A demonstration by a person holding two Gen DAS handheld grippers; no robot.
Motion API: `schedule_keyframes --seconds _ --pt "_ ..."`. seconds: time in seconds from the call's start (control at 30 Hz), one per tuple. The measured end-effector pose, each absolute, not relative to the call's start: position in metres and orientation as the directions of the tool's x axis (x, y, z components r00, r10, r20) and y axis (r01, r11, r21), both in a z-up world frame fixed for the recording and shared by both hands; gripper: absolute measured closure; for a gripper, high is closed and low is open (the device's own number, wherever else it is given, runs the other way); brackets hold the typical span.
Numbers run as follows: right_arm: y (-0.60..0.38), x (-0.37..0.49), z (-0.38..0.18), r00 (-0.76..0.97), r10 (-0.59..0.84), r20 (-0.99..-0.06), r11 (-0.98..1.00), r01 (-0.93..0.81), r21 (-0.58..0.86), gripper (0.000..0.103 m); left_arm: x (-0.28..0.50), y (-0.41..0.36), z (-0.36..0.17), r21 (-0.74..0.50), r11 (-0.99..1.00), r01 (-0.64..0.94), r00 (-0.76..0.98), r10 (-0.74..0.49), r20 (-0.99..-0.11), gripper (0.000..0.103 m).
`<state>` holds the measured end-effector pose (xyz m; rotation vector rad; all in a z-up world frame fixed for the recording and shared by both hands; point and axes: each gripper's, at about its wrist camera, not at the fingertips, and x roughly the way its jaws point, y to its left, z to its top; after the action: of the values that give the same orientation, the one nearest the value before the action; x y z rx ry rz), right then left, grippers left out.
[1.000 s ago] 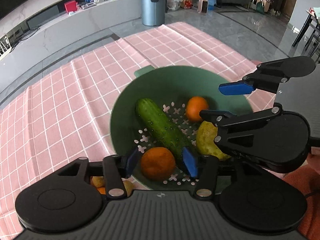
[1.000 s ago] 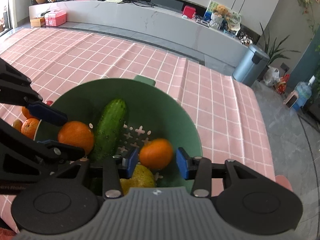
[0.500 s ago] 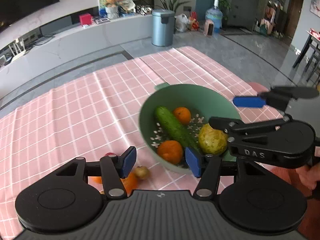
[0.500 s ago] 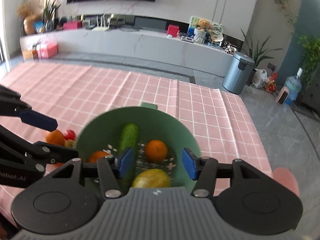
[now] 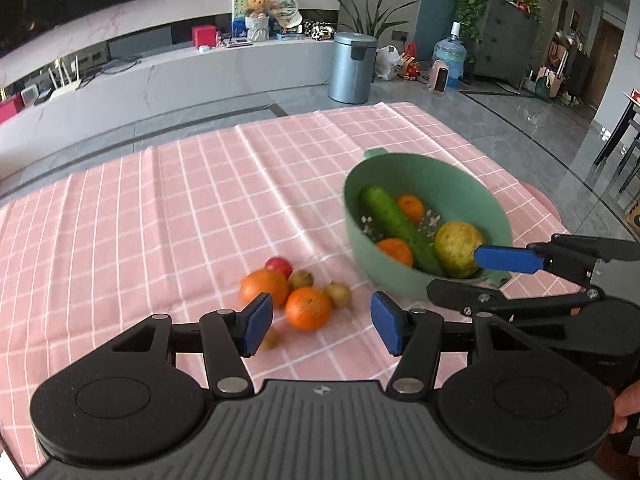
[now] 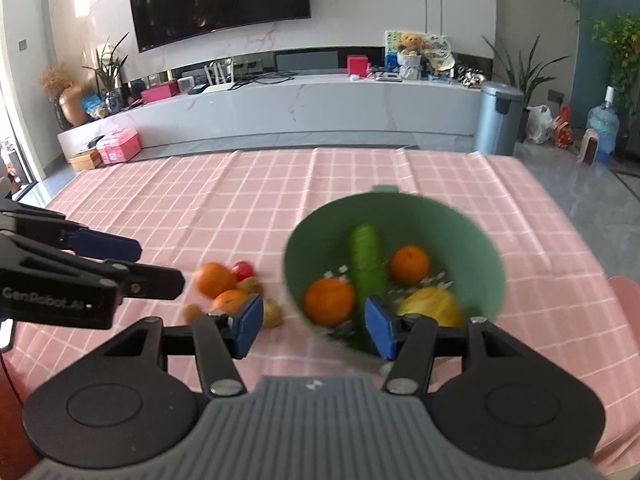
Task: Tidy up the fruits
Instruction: 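Move both grippers back toward the remaining fruit on the cloth, then grasp a small brown fruit with the left gripper while the right gripper grasps an orange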
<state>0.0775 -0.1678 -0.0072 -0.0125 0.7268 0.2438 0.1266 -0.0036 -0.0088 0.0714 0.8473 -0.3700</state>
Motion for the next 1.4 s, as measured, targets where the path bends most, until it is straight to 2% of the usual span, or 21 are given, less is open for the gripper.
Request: schedule_keyframes --seconds 0.67,0.87,1.13,1.4 --pt "-0.105 0.1 -0.061 0.671 0.173 -0.721 0.95 -0.306 -0.057 0.058 0.132 0.052 -0.063 -0.232 0.936 0.265 0.554 -0.344 -0.758 0.037" --pt "-0.096 0.109 -0.071 0.663 0.189 -0.724 0.942 -0.331 -0.057 0.061 0.142 0.057 -0.077 -0.255 0.937 0.24 0.545 -0.347 -0.763 0.047" --pt "-0.08 0.12 -0.084 0.665 0.219 -0.714 0.89 -0.435 -0.132 0.063 0.163 0.054 -0.092 -0.281 0.937 0.206 0.501 -0.348 -0.792 0.06" --pt "-0.074 0.129 -0.089 0.656 0.246 -0.714 0.861 -0.486 -0.149 0.063 0.17 0.051 -0.099 -0.279 0.941 0.193 0.486 -0.338 -0.806 0.069"
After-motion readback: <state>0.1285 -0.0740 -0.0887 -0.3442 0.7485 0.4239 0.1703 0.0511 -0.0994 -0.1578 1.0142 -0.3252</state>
